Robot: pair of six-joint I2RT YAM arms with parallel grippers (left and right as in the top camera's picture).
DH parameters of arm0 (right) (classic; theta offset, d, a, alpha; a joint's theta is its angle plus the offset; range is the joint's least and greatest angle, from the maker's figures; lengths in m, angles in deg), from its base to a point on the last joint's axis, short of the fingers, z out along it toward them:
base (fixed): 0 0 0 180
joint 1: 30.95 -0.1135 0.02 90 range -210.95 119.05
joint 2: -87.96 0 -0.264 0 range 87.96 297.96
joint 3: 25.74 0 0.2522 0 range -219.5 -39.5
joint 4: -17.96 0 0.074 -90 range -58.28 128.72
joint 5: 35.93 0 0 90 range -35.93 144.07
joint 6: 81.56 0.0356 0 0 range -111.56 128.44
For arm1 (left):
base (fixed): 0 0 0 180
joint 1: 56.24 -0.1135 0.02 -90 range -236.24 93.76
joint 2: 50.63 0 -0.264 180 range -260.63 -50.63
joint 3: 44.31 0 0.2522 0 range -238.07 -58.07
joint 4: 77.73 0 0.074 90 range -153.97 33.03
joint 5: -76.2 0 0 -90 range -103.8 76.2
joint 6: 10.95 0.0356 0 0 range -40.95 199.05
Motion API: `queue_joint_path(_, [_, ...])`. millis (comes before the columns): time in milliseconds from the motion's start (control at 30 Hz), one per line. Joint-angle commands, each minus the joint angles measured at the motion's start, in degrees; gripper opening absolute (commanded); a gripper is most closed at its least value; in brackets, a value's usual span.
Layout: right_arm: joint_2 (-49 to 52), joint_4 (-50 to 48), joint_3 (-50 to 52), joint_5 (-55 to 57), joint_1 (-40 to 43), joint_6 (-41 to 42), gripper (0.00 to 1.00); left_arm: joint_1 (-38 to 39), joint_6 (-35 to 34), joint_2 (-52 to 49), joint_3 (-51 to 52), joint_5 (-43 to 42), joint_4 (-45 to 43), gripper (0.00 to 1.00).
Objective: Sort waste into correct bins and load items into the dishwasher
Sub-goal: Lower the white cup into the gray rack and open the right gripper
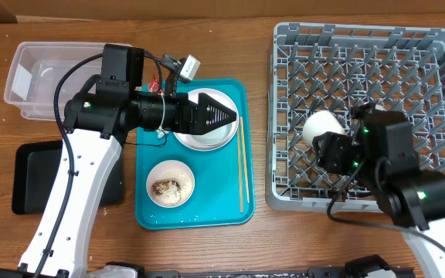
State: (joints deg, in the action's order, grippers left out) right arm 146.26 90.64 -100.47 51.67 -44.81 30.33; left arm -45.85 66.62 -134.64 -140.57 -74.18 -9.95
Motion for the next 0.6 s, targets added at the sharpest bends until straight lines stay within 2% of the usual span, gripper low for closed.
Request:
queue_joint_path(0, [4.09,2.73,-1.53,3.21,-0.02,0.87,0.58,0.02,0.63,0.13,-0.44,0.68,-0.07,1.0])
queue_joint_path(267, [13.53,4.42,-1.53,3.32,0.24,0.9,0.6,0.02,0.61,0.13,-0.44,0.63,0.04,1.0])
queue_joint_path(333, [15.43,4.98,-1.53,3.45,0.24,0.87,0.68,0.02,0.66,0.13,-0.44,0.66,0.35,1.0])
queue_joint_path(467, [17.38,4.83,-1.64,3.41,0.24,0.87,0.72,0.02,0.66,0.13,-0.44,0.87,0.57,1.0])
queue_joint_path(567, [17.18,5.53,-3.76,3.41,0.22,0.81,0.83,0.02,0.68,0.13,-0.44,1.01,0.59,0.99])
